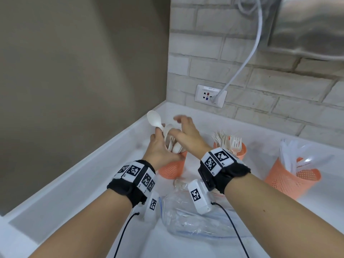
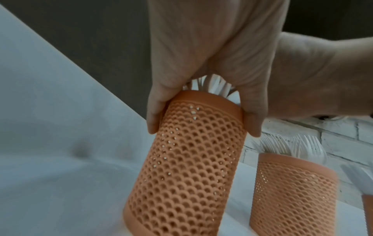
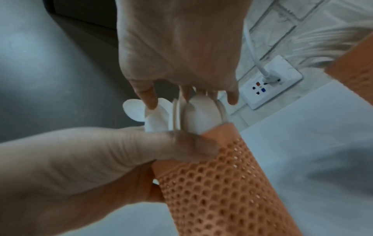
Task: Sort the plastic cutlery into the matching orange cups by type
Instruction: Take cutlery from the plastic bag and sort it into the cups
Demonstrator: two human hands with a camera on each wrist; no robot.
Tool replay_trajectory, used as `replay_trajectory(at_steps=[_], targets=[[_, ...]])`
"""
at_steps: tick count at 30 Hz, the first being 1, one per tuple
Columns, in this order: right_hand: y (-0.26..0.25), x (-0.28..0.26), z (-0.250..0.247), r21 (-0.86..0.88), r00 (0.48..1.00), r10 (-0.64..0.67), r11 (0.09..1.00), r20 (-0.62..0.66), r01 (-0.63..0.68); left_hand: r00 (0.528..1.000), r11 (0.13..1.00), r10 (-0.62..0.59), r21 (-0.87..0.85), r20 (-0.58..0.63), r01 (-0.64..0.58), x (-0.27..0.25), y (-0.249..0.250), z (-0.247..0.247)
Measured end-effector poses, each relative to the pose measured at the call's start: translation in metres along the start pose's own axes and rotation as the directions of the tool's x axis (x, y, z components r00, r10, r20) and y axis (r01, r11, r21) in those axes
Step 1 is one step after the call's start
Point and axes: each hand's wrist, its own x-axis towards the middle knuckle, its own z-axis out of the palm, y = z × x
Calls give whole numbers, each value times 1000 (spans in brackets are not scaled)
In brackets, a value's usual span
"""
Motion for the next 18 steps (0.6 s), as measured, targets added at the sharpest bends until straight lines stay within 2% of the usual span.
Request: replay_trajectory(at_steps=[2,4,5,7,10,12,15,18], targets=[[-11,-3,-2,46,976,-214,975,-47,216,1000,1000,3,17,-8,-3,1,-1,1],[-24,-3,1,-68,929,-368,927,31,369,1000,1000,16,23,-21,-16,3,-1,3],[-28,-2,4,-154,916,-390,903,92,400,1000,1000,7,25,-24,-6,4,-1,4],[-35,0,7,-274,921,-370,880,118,389,1000,1000,-15,17,-16,15,3,0,2],[-35,8,2,-281,944,-326,912,-52,300,1000,1000,-24,-10,16,24,-1,0,-2],[-28,8,-1,-350,953,-293,903,-77,249,999,1000,-21,-15,28,21,-4,1,-4],[-10,1,0,-557,973,-229,809,-3,188,999,999,-17,-46,28,18,-6,2,-4],[0,-3,1,-529,984,-153,830,87,175,1000,998,-19,-65,21,21,-8,3,-3]])
